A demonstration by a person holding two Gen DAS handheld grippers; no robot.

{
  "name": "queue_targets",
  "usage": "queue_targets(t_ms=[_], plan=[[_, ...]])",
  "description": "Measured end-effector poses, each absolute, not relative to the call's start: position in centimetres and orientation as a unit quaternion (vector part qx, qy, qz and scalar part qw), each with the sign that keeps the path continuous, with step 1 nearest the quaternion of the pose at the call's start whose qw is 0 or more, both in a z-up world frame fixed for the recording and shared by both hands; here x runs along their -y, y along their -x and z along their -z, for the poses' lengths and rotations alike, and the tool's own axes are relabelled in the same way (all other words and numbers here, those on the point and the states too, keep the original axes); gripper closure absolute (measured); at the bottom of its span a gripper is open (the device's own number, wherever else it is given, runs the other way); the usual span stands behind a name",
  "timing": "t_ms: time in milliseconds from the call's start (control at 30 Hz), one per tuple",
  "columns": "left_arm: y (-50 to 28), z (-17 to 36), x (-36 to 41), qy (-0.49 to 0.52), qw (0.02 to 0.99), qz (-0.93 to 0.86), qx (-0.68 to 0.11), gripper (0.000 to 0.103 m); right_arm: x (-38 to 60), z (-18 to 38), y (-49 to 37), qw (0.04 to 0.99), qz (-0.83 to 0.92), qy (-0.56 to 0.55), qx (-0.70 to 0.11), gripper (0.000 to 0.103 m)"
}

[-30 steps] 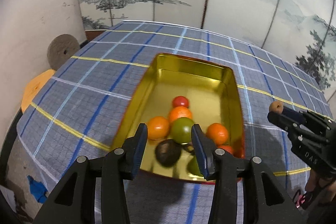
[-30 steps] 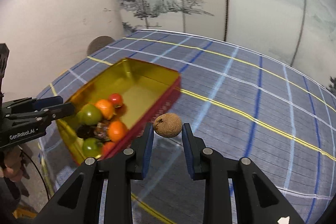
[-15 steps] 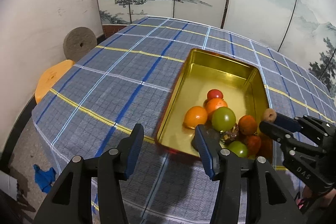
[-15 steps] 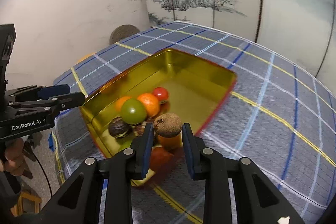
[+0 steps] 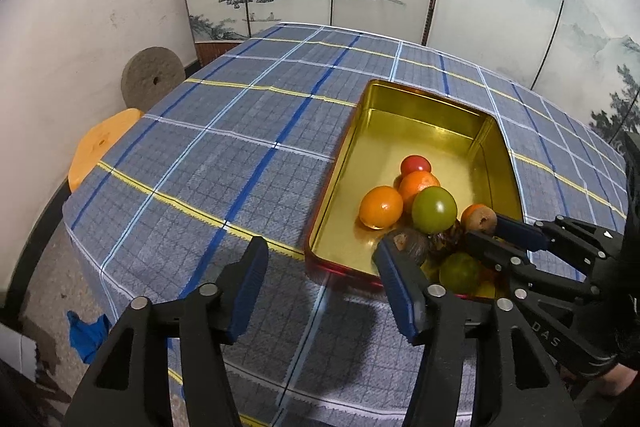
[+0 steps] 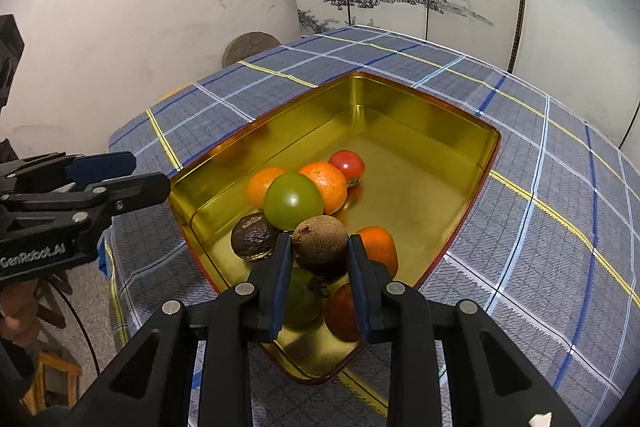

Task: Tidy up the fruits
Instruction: 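Carry the brown fruit into the tin with the right gripper and release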

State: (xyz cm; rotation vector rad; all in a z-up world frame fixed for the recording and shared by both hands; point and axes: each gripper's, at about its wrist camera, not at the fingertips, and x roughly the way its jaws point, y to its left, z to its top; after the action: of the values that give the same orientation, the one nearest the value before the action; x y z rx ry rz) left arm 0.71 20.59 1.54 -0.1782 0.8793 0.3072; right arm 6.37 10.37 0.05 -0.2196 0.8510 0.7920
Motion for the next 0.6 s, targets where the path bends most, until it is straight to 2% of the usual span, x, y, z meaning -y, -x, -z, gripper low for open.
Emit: queue_targets(t_ms=[600], plan=[[0.0,-1.3,-20.4,0.073,0.885,-0.162,-0.431,0.039,-11.5,0.9,-6.4,0.831,-0.359,0.112,-0.411,0.077]])
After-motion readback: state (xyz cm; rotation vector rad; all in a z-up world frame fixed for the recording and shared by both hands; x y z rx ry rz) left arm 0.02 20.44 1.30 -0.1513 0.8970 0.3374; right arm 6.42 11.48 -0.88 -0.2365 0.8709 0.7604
